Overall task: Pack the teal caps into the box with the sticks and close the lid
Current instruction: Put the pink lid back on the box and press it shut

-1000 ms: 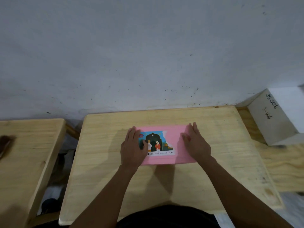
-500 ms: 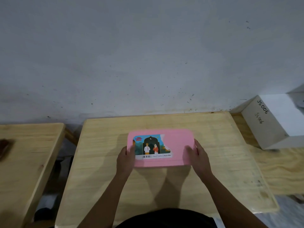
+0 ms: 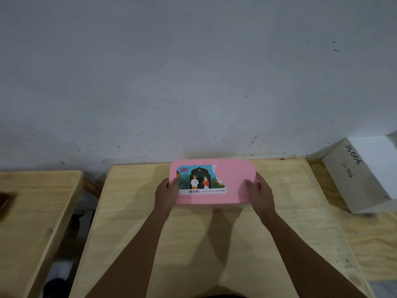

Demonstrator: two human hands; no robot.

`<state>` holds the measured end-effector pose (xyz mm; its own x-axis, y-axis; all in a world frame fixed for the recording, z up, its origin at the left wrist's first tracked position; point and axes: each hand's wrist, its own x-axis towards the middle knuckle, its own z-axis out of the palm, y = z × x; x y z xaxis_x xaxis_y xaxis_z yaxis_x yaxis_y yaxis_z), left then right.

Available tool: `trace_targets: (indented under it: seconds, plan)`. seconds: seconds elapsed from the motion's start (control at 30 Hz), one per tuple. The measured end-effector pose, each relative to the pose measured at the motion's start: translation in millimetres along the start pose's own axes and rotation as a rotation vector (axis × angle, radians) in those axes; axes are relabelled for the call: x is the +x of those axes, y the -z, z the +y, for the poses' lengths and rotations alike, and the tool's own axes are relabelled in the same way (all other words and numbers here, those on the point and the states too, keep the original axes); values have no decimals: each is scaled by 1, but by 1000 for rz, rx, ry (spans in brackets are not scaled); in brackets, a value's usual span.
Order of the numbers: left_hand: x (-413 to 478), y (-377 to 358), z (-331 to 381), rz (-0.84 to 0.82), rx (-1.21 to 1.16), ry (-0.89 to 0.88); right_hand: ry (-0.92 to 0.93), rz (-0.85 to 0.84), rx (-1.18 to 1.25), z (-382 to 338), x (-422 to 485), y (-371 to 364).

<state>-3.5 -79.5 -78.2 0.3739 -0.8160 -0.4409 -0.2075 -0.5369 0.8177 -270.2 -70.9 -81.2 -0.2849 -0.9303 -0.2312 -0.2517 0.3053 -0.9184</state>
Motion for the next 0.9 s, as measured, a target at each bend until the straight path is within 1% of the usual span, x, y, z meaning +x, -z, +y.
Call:
trace_targets:
  seconds: [0.2, 0.33, 0.5, 0.57, 0.67, 0.73, 0.8, 0.83, 0.9]
  plan:
    - [7, -5, 3, -12, -18, 56, -11, -8, -64, 3, 13, -7]
    - [15, -12, 6, 7, -5, 59, -13, -23, -86, 6, 28, -11]
    - [17, -11, 6, 3, -16, 44, 27, -4, -139, 9, 29, -12]
    - [16, -11, 6, -10, -32, 45, 41, -8, -206, 7, 28, -13]
    - [11, -9, 13, -26, -31, 46, 22, -40, -407, -5, 31, -15]
    - [7, -6, 18, -49, 47, 31, -22, -49, -540, -14, 35, -14]
    - [4, 2, 24, -70, 203, -11, -55, -73, -616, -23, 39, -11]
    - [0, 8, 30, -77, 302, -55, -66, -120, -648, -27, 42, -9]
    - [-7, 22, 47, -110, 494, -170, -28, -254, -715, -45, 43, -6]
